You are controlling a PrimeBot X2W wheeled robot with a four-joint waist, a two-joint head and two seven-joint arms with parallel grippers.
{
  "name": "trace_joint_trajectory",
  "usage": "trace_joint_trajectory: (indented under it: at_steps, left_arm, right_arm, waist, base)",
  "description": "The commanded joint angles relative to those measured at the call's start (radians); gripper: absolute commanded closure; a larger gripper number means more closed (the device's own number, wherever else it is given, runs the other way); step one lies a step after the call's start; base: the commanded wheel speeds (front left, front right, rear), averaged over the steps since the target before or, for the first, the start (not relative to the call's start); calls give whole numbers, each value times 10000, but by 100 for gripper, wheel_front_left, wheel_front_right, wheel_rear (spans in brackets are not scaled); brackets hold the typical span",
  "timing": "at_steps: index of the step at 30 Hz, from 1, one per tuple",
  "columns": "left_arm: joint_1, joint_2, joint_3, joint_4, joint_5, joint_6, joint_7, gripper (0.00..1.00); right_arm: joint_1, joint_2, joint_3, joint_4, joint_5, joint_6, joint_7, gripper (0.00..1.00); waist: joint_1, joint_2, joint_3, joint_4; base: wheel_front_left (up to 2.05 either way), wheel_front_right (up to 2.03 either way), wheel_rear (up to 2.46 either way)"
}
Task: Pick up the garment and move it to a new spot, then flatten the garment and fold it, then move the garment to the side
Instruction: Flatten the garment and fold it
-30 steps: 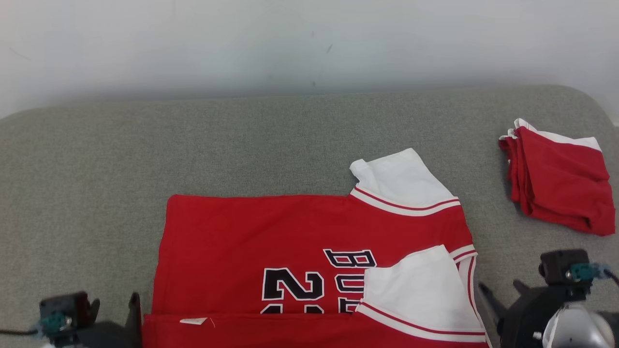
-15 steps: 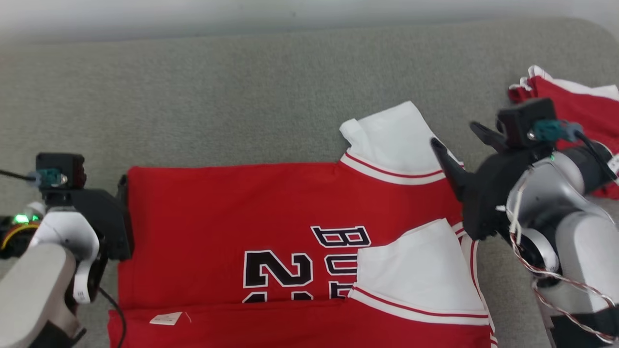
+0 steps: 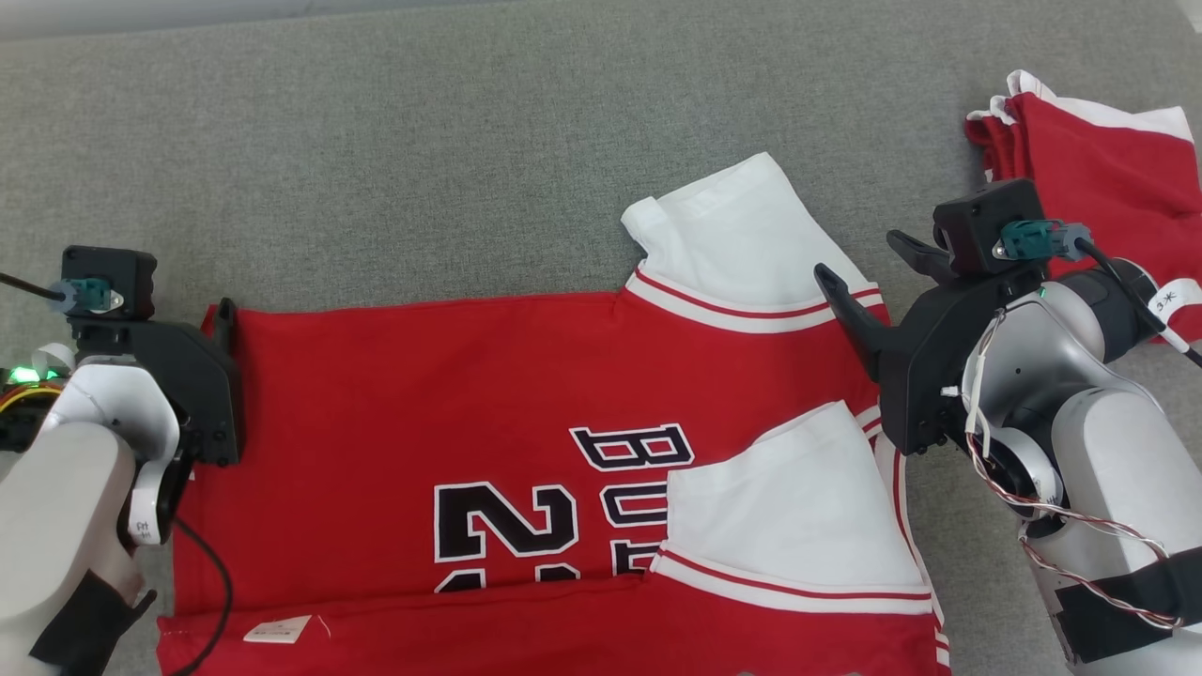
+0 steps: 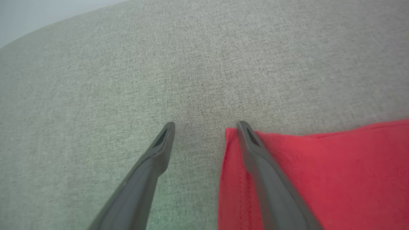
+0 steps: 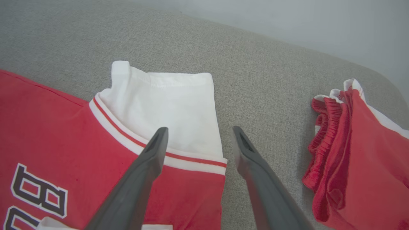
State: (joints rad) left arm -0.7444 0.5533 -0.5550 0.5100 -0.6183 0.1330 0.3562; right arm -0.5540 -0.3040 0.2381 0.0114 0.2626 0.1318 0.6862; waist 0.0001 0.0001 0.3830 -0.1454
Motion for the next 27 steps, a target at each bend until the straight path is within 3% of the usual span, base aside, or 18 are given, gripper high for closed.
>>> trace_joint_trajectory:
  at_steps: [1,8,14,17,27]
  left_arm:
    - [36,-142,-138,141,-79,-66,80,0]
    - [-82,186,81,-125,93,323,-194,0]
    - [359,374,4,-910,-282,176,390,0]
    - [612,430,-98,-1322,-271,324,702,0]
    - [187,411,-220,-747,-169,370,904,0]
  right_arm:
    - [-52,-12,-4,27,52,-26,-58,0]
    - [92,-42,-117,209,4,-26,-132,0]
    - [313,-166,-479,227,-85,-26,-51,0]
    - [473,-162,-655,134,-169,-26,36,0]
    - [263,-73,-482,-123,-179,-26,142,0]
  waist:
    - [-1,-1,-15,-5]
    - [-1,-1,-267,49]
    - [-1,-1,-680,155]
    - [-1,-1,-743,132]
    - [-1,-1,-313,-99]
  base:
    - [0,0,0]
    - [0,0,0]
    - [0,0,0]
    - [0,0,0]
    - [0,0,0]
